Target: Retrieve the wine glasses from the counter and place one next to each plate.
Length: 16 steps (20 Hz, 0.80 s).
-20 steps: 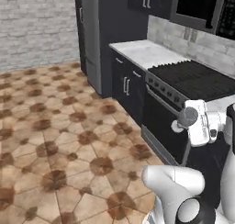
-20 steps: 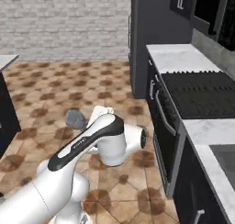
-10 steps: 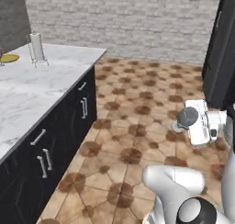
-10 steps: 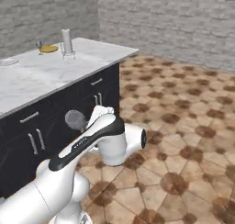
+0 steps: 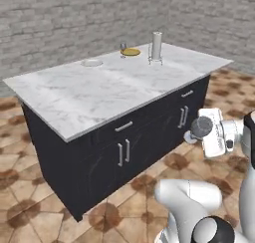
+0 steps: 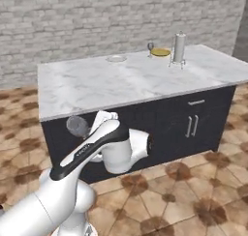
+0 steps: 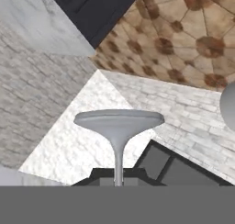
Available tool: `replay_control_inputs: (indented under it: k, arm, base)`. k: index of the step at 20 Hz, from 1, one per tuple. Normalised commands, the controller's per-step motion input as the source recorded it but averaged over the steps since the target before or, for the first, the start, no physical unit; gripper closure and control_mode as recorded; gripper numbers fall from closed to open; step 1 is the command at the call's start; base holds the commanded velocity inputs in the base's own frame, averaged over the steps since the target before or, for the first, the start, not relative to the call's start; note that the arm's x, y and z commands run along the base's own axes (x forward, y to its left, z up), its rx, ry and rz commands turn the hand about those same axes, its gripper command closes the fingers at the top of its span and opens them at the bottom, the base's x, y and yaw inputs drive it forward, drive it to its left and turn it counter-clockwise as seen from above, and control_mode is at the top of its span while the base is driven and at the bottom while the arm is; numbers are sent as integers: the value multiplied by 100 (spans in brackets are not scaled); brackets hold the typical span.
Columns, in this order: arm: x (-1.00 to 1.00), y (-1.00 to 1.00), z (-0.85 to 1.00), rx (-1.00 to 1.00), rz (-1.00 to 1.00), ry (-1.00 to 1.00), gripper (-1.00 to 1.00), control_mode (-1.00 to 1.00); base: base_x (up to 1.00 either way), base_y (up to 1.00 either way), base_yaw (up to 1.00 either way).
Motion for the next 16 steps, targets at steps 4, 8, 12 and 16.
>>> replay_control_inputs:
  k: [4, 8, 12, 16]
  arm:
    - [0, 0, 0, 0, 0, 0, 100, 100]
    - [0, 0, 0, 0, 0, 0, 100, 100]
    - [0, 0, 0, 0, 0, 0, 100, 100]
    - [0, 0, 0, 0, 0, 0, 100, 100]
  base:
    - [71, -7, 63]
    - [-55, 96, 19]
    - [-86, 100, 1]
    - [-81, 100, 0]
